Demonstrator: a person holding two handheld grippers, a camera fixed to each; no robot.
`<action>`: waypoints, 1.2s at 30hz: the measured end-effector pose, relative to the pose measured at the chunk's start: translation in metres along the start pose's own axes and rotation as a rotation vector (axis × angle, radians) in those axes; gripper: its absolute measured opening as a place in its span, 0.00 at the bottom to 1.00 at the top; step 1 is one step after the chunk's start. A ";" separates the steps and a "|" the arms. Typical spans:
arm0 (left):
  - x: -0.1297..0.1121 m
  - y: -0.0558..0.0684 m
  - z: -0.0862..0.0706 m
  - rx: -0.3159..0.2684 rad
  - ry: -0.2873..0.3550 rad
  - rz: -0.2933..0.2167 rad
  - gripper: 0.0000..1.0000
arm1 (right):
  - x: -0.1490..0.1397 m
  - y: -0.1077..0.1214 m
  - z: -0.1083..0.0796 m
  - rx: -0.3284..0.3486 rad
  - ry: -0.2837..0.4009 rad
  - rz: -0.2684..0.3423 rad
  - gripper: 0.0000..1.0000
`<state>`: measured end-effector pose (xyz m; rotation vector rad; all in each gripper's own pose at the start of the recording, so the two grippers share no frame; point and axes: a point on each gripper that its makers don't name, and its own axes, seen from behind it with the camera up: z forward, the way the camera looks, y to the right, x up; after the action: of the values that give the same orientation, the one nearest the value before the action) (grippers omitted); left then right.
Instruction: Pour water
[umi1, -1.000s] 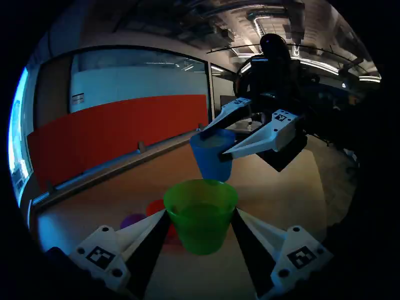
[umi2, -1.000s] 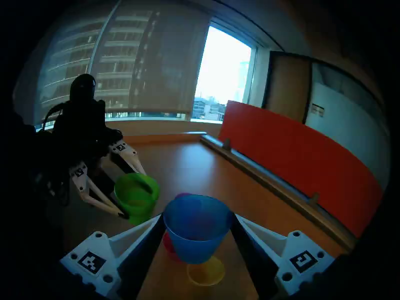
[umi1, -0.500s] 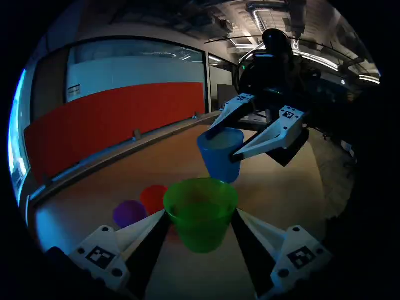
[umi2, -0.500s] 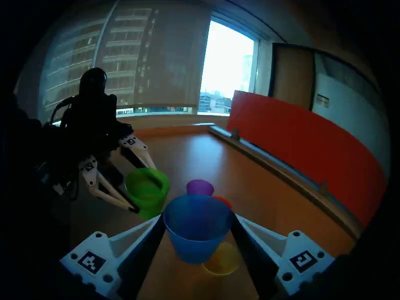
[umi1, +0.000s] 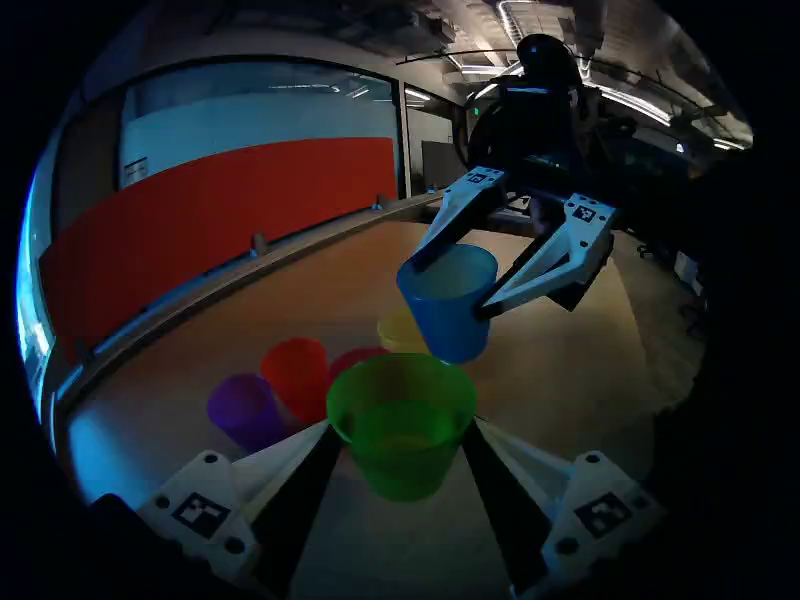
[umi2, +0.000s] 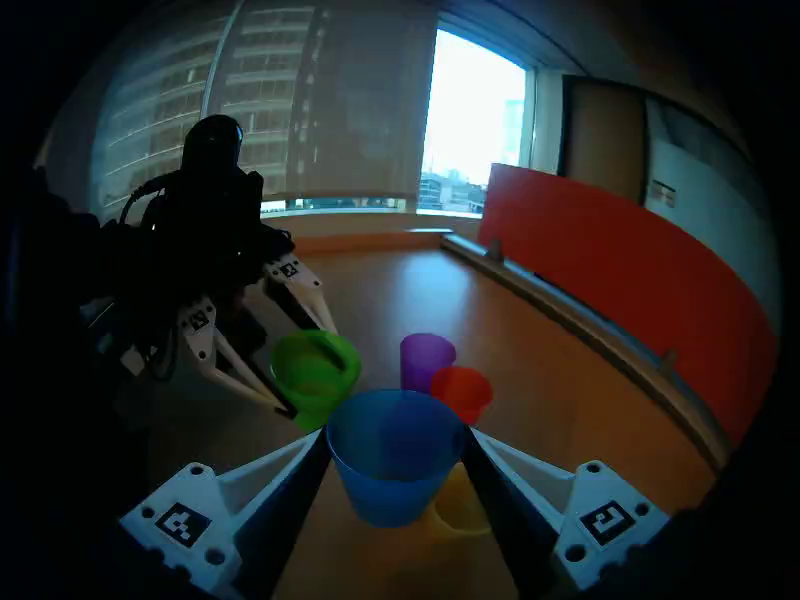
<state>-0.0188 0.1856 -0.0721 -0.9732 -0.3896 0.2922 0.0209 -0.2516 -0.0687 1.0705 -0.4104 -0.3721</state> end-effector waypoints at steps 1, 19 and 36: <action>-0.002 0.000 0.000 -0.001 -0.006 0.001 0.83 | -0.001 -0.001 0.000 0.005 -0.003 0.000 0.93; -0.029 0.002 0.009 -0.028 -0.089 0.026 0.83 | -0.034 -0.020 0.010 0.085 -0.072 -0.029 0.94; -0.045 -0.004 0.017 -0.041 -0.144 0.031 0.83 | -0.062 -0.032 0.018 0.134 -0.133 -0.045 0.94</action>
<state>-0.0661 0.1779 -0.0681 -1.0022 -0.5139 0.3844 -0.0442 -0.2493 -0.0987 1.1907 -0.5359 -0.4621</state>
